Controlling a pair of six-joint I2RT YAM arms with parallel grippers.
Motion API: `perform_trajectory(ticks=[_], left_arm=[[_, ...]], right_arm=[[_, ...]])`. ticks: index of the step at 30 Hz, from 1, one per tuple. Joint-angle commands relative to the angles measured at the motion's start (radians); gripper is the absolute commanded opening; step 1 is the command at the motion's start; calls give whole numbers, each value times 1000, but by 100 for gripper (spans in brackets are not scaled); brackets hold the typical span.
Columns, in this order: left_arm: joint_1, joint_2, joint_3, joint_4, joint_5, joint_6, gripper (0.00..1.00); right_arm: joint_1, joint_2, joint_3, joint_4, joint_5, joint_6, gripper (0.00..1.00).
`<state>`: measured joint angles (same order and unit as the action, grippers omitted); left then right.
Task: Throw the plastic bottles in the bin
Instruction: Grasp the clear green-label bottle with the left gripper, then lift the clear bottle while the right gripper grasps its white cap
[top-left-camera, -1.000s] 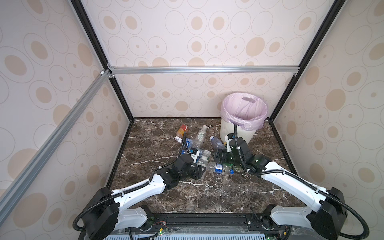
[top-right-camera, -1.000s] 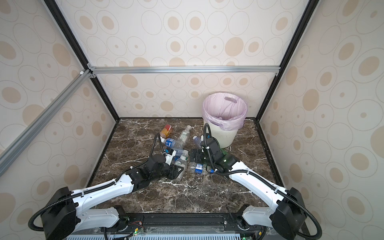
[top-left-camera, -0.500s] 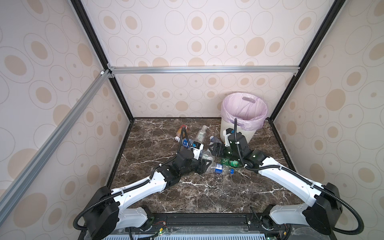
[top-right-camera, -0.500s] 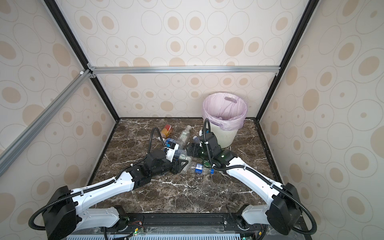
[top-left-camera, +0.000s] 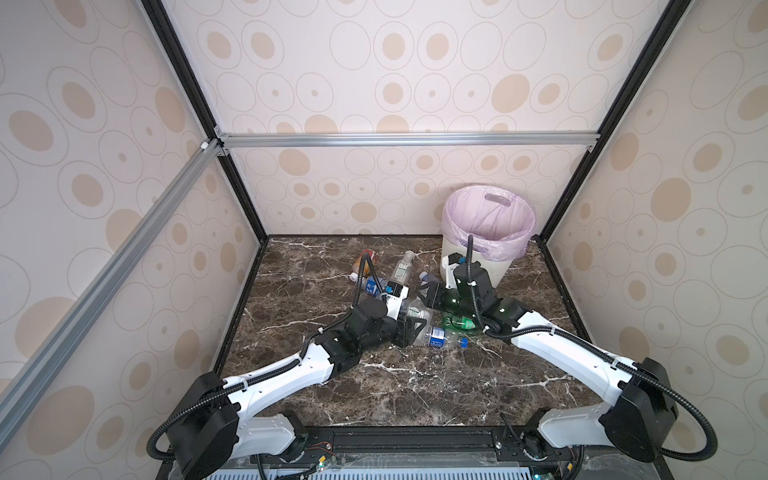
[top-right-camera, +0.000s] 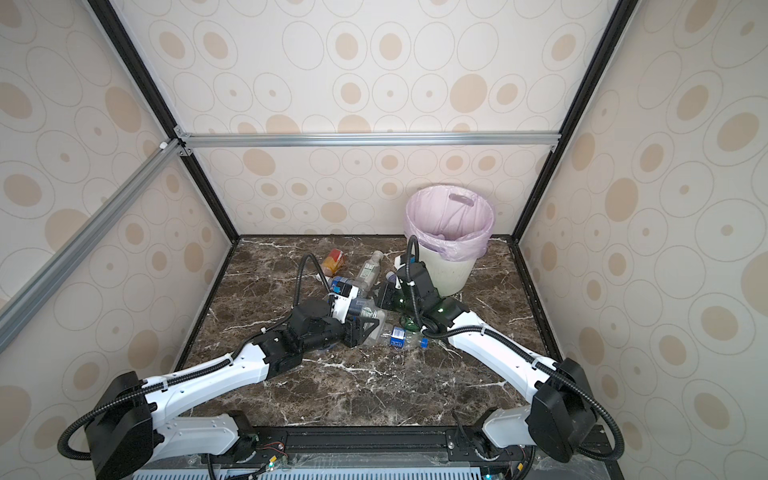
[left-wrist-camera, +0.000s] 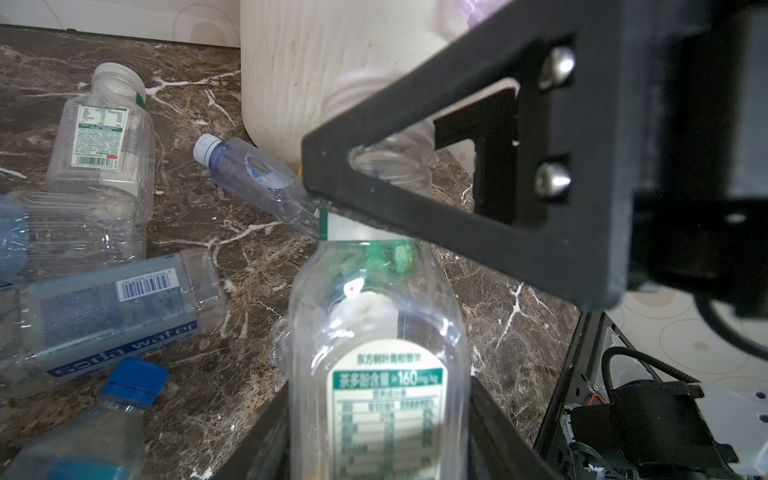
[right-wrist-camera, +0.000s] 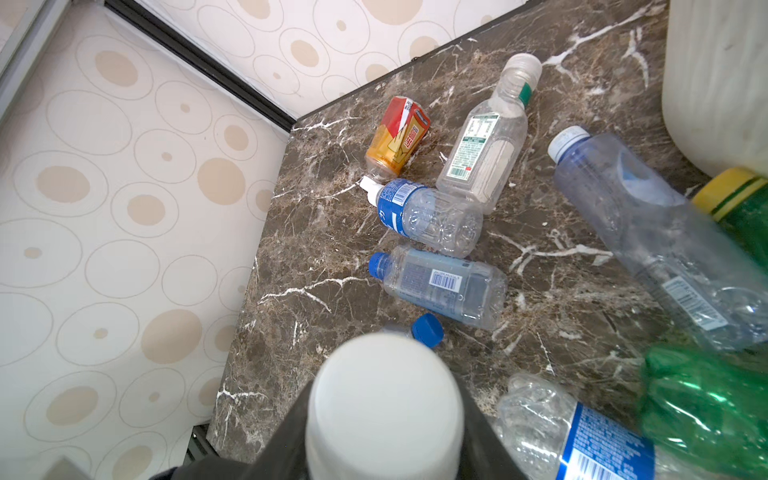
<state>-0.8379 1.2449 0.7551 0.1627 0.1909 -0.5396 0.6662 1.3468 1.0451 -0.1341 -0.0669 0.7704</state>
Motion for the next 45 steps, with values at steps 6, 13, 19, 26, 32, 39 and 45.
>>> perform_trajectory(ticks=[6,13,19,26,32,39,45], left_arm=[[-7,20,31,16,-19,-2,62],[-7,24,84,-56,-52,22,74],[-5,31,175,-157,-82,52,85],[-6,86,331,-278,-91,120,95],[-6,178,510,-347,-99,186,99],[-6,302,732,-382,-86,236,99],[-7,379,878,-381,-50,249,99]], right_arm=[[-10,-19,-3,-20,30,-20,27],[-11,-23,54,-99,78,-68,22],[-39,-18,160,-206,123,-130,21],[-115,-14,293,-295,122,-167,20],[-162,2,449,-388,172,-250,21],[-185,5,631,-417,297,-384,20],[-185,-25,718,-261,433,-566,20]])
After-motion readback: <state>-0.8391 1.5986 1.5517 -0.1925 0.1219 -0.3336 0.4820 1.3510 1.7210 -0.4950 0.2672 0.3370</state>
